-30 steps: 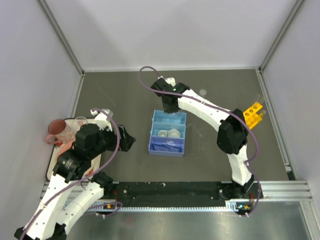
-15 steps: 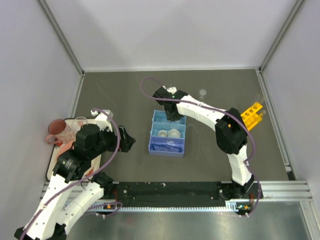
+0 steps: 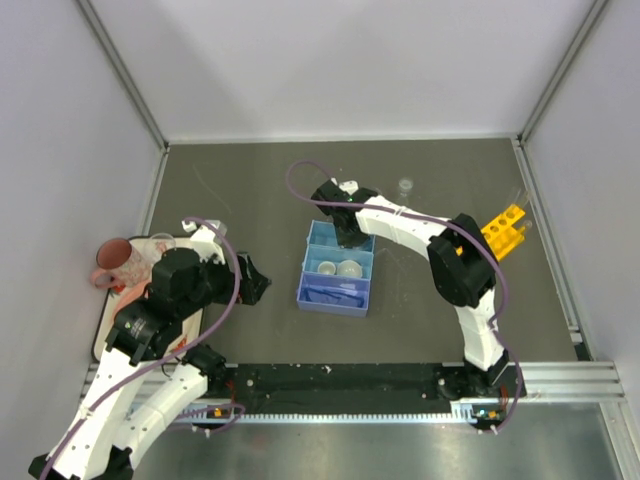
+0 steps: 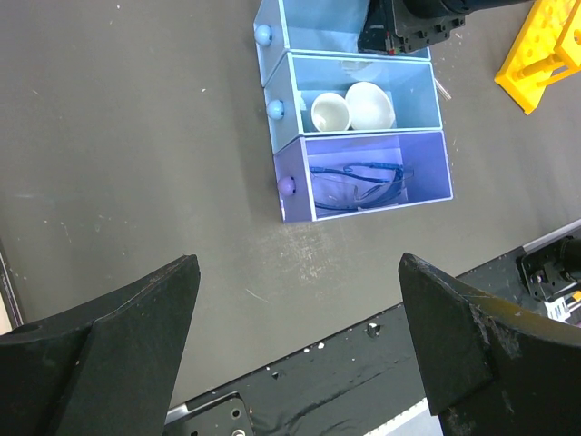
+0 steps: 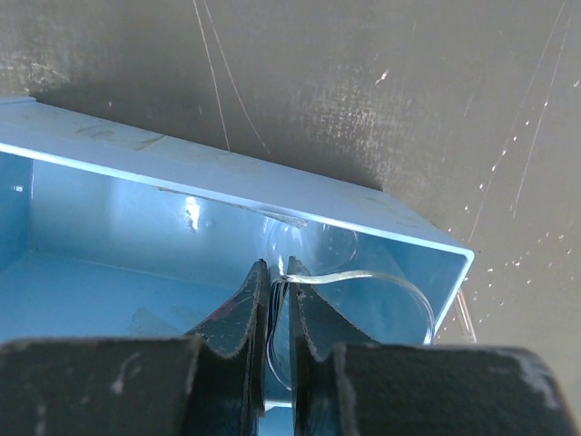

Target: Organize the chemistry lab equipment

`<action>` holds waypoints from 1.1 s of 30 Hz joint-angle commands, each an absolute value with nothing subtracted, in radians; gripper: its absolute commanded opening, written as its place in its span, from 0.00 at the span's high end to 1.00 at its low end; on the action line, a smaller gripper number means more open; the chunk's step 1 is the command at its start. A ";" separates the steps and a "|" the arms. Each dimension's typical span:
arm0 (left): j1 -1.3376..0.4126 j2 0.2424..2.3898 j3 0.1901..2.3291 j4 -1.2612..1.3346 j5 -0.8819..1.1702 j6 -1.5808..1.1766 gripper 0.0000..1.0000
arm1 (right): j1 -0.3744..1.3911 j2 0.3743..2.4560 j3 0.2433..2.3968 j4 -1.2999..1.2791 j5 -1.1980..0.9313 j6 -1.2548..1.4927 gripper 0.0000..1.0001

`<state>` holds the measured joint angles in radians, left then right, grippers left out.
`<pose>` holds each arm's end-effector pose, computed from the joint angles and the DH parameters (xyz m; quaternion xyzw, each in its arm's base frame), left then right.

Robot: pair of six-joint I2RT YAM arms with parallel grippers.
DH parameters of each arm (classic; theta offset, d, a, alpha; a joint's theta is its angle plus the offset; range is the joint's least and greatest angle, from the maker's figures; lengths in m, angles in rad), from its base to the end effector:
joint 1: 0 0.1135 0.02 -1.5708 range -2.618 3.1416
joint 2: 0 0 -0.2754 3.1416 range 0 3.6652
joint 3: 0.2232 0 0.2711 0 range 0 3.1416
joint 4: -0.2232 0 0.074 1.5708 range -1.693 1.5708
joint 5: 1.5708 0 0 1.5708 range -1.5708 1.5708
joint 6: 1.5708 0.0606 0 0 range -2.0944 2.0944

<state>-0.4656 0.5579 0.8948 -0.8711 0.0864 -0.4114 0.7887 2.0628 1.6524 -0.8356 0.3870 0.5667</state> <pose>0.1153 -0.0638 0.3349 0.0449 0.8670 -0.2441 0.4322 0.3390 0.3088 0.1825 -0.0764 0.9659 -0.0483 0.2426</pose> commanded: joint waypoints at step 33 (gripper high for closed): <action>-0.468 0.591 0.903 -0.815 0.090 -0.400 0.04 | 0.770 1.787 1.914 -1.026 0.469 0.456 0.67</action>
